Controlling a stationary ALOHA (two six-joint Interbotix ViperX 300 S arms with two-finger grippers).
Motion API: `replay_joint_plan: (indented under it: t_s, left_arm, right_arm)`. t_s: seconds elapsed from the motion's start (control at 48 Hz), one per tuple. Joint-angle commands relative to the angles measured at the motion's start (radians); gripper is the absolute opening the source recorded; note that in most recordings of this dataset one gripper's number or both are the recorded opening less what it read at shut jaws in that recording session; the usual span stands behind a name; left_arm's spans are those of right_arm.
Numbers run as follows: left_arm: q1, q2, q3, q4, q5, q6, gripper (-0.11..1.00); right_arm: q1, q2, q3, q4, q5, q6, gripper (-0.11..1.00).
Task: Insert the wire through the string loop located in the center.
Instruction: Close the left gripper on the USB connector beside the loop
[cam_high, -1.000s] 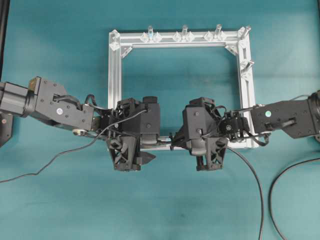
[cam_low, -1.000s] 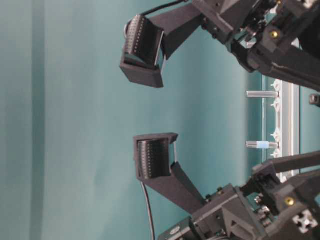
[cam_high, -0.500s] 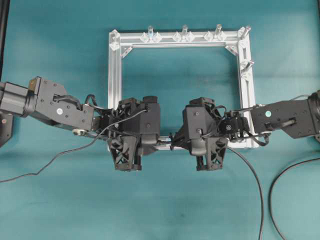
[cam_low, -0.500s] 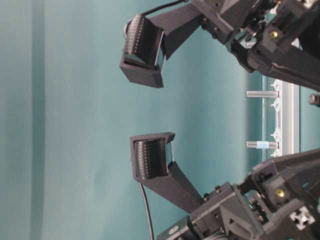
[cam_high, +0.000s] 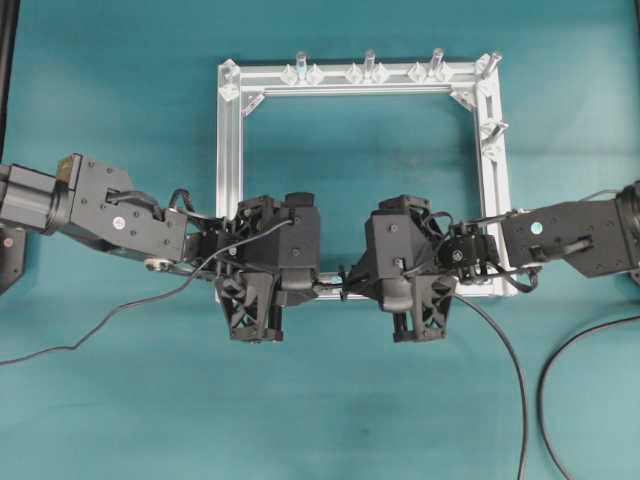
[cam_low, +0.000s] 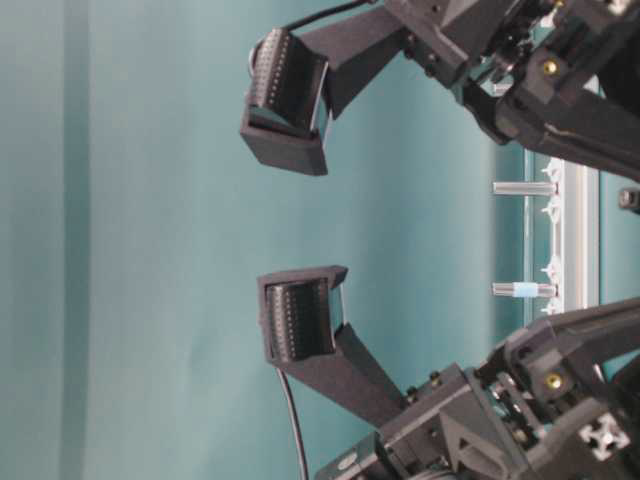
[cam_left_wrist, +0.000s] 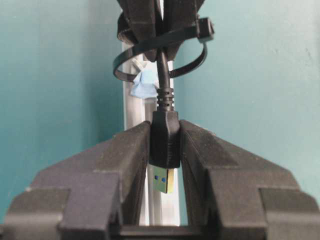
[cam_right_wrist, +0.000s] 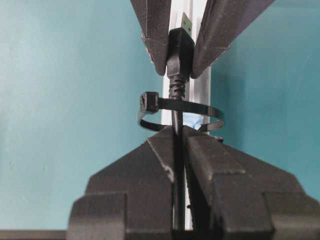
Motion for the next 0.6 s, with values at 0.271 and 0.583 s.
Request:
replay_joint_plan:
  t_s: [0.271,0.583]
  left_arm:
    - [0.002,-0.02,-0.008,0.003,-0.011,0.005,0.2]
    - [0.002,-0.021,-0.008,0.003,-0.008,0.003,0.2]
  right_arm:
    - [-0.002,-0.012,-0.018,-0.005,-0.011,-0.003,0.07]
    - [-0.002,-0.038,-0.015,-0.005,-0.003,-0.003,0.07]
